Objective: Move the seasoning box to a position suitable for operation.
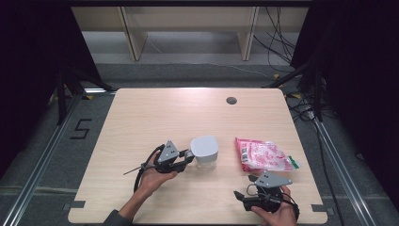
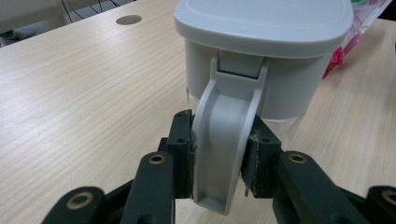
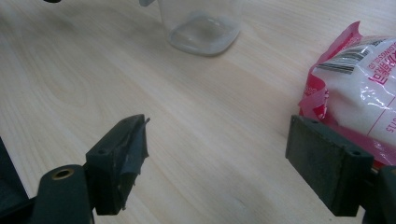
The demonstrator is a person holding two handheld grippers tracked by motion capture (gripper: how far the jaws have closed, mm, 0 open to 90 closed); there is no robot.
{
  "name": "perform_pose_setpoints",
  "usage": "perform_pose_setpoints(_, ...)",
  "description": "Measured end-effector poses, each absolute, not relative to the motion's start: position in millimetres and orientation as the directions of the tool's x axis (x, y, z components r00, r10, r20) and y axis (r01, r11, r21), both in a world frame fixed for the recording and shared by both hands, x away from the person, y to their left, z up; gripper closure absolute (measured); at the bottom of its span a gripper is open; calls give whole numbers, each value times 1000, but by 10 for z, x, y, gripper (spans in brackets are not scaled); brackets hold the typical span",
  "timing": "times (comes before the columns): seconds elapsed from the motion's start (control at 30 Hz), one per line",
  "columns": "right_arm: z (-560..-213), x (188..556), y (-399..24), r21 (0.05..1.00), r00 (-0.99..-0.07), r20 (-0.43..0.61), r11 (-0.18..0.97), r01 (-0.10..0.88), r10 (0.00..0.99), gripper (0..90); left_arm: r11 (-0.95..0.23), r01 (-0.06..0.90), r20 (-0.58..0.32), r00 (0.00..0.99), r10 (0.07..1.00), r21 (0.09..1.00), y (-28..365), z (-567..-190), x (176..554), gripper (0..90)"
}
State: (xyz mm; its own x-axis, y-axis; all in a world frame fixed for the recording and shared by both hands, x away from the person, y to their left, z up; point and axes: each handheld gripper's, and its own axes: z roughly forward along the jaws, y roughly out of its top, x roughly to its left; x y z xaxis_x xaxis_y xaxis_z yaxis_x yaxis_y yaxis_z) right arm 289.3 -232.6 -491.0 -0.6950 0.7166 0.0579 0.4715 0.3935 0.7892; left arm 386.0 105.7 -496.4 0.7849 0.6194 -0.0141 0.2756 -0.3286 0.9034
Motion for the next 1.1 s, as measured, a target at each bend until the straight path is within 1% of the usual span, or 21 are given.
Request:
perform_pose_setpoints(0.17, -4909, 2882, -2314, 786, -691, 73, 385, 484, 720, 217, -346, 266, 6, 784, 620, 900, 1083, -4957, 3877, 678)
perform_pose_setpoints(0.33, -4907, 2880, -2311, 784, -695, 75, 389, 484, 715, 217, -338, 261, 14, 772, 635, 904, 1115, -4972, 3901, 683)
perform_pose_setpoints(0.4, -4907, 2880, -2310, 782, -695, 75, 390, 486, 715, 217, -333, 273, 10, 759, 650, 903, 1142, -4974, 3907, 685)
perform_pose_setpoints(0.47, -4906, 2882, -2315, 780, -692, 71, 392, 487, 718, 217, -336, 265, 17, 762, 647, 904, 1154, -4974, 3917, 687)
perform_pose_setpoints(0.5, -4903, 2871, -2306, 778, -688, 86, 383, 498, 720, 217, -333, 267, 15, 759, 650, 904, 1168, -4978, 3917, 688)
perform_pose_setpoints(0.53, -4906, 2884, -2316, 782, -694, 68, 394, 483, 716, 217, -333, 267, 15, 759, 650, 904, 1168, -4978, 3917, 689)
perform_pose_setpoints(0.57, -4910, 2883, -2311, 789, -693, 66, 388, 477, 718, 217, -346, 251, 31, 768, 639, 904, 1193, -4978, 3924, 689)
perform_pose_setpoints(0.63, -4911, 2901, -2322, 791, -705, 49, 404, 460, 707, 217, -338, 252, 23, 771, 637, 907, 1220, -4988, 3924, 690)
perform_pose_setpoints(0.67, -4913, 2900, -2317, 792, -706, 61, 397, 464, 705, 217, -338, 249, 21, 777, 629, 907, 1235, -4988, 3930, 690)
perform_pose_setpoints(0.83, -4909, 2893, -2320, 791, -700, 54, 397, 466, 713, 217, -338, 245, 18, 785, 619, 909, 1298, -4991, 3908, 690)
perform_pose_setpoints(0.87, -4915, 2905, -2319, 791, -710, 55, 403, 460, 702, 217, -333, 248, 11, 787, 616, 910, 1301, -4995, 3904, 690)
perform_pose_setpoints(0.97, -4911, 2911, -2326, 794, -716, 34, 417, 442, 697, 217, -341, 237, 20, 795, 606, 910, 1318, -4995, 3901, 690)
perform_pose_setpoints(1.0, -4911, 2911, -2326, 794, -716, 34, 417, 442, 697, 217, -341, 237, 20, 795, 606, 910, 1318, -4995, 3901, 690)
perform_pose_setpoints(1.03, -4912, 2901, -2320, 791, -707, 59, 399, 463, 704, 217, -341, 231, 22, 801, 599, 911, 1324, -4998, 3901, 689)
perform_pose_setpoints(1.1, -4909, 2899, -2323, 793, -703, 49, 400, 460, 709, 217, -349, 215, 35, 808, 588, 912, 1330, -4997, 3914, 690)
